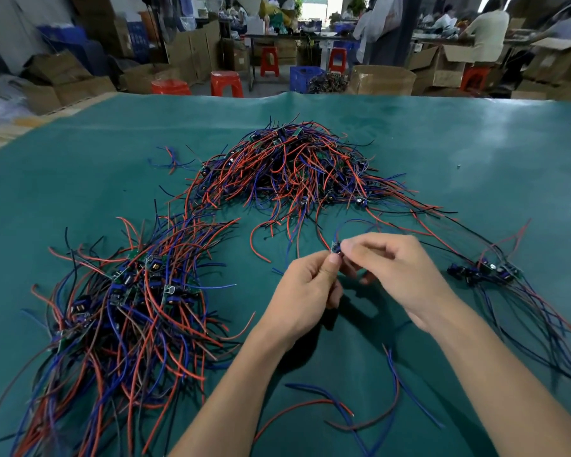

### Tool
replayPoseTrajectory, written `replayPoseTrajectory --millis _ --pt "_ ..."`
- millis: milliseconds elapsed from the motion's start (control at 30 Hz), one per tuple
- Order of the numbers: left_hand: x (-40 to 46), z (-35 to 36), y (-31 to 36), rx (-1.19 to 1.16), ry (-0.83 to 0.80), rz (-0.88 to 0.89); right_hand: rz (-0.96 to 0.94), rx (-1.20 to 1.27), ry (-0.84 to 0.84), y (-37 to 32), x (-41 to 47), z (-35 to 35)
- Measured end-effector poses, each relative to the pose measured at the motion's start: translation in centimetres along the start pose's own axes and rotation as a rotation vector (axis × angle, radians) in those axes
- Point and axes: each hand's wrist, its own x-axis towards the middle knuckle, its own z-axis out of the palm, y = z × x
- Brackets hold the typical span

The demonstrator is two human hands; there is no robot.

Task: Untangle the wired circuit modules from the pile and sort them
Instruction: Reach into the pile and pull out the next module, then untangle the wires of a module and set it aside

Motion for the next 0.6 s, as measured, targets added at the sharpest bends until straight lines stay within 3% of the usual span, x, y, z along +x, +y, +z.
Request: replayPoseTrajectory --millis 133,200,300,467,600 --pt "-0.2 0.1 0.3 0.023 -0.047 -0.011 0.093 0.278 -0.077 0.0 -0.1 -0.4" --pt "-0.3 0.1 0.5 -0.003 -0.061 -0.020 0.043 0.286 -0.049 -0.4 -0.2 -0.3" --pt "-0.3 0.0 0.6 -0.042 -0.077 -0.036 -0.076 0.239 0.140 -1.1 0.0 -0.2" --pt "-0.3 0.3 0.6 0.025 -0.125 -0.049 -0.236 0.406 0.499 -3.4 -0.1 -3.1" --pt "-0.3 0.3 0.5 0.056 -0.085 -0.049 -0.367 0.535 0.581 -7.4 -1.0 -3.9"
